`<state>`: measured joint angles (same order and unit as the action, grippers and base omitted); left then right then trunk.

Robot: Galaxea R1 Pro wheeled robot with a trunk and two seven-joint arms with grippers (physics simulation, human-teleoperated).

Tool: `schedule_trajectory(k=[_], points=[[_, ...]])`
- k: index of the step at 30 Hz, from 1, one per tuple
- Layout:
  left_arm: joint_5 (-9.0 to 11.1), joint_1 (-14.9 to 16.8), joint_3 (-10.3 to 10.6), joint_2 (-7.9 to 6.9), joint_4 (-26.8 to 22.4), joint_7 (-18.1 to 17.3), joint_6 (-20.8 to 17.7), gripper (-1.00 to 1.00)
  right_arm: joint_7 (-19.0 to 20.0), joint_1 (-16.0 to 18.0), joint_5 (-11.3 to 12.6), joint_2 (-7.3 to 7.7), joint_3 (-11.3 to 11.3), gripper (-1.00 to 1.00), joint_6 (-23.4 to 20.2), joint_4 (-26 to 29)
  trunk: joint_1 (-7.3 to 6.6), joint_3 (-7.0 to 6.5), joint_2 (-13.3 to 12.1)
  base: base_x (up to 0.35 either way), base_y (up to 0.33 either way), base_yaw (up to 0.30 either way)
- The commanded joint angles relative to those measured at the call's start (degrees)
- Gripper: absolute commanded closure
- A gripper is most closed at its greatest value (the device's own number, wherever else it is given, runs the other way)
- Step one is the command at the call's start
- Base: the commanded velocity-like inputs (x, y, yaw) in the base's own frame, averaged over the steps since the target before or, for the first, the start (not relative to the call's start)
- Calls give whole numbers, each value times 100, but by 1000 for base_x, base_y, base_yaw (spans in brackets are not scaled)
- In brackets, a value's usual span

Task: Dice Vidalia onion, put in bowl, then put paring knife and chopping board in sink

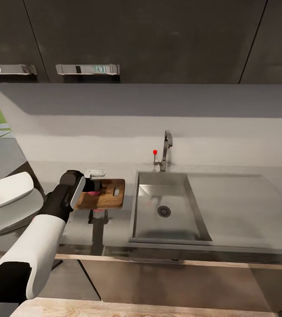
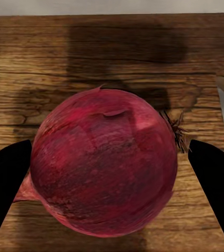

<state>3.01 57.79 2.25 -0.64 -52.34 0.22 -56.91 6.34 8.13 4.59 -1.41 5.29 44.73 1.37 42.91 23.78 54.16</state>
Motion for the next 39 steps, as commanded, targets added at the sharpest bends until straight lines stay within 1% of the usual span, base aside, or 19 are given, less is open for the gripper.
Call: schedule_trajectory(k=[1, 18, 39], points=[[25, 4, 18, -6, -4, 13, -22, 100, 16, 4, 51, 0, 42, -100, 18, -5, 0, 7, 4, 0, 0, 0], [25, 4, 14, -6, -4, 13, -22, 100, 16, 4, 51, 0, 42, -100, 18, -5, 0, 8, 4, 47, -34, 0], [24, 4, 13, -17, -13, 13, -22, 100, 16, 4, 51, 0, 42, -100, 18, -5, 0, 8, 4, -31, 20, 0]])
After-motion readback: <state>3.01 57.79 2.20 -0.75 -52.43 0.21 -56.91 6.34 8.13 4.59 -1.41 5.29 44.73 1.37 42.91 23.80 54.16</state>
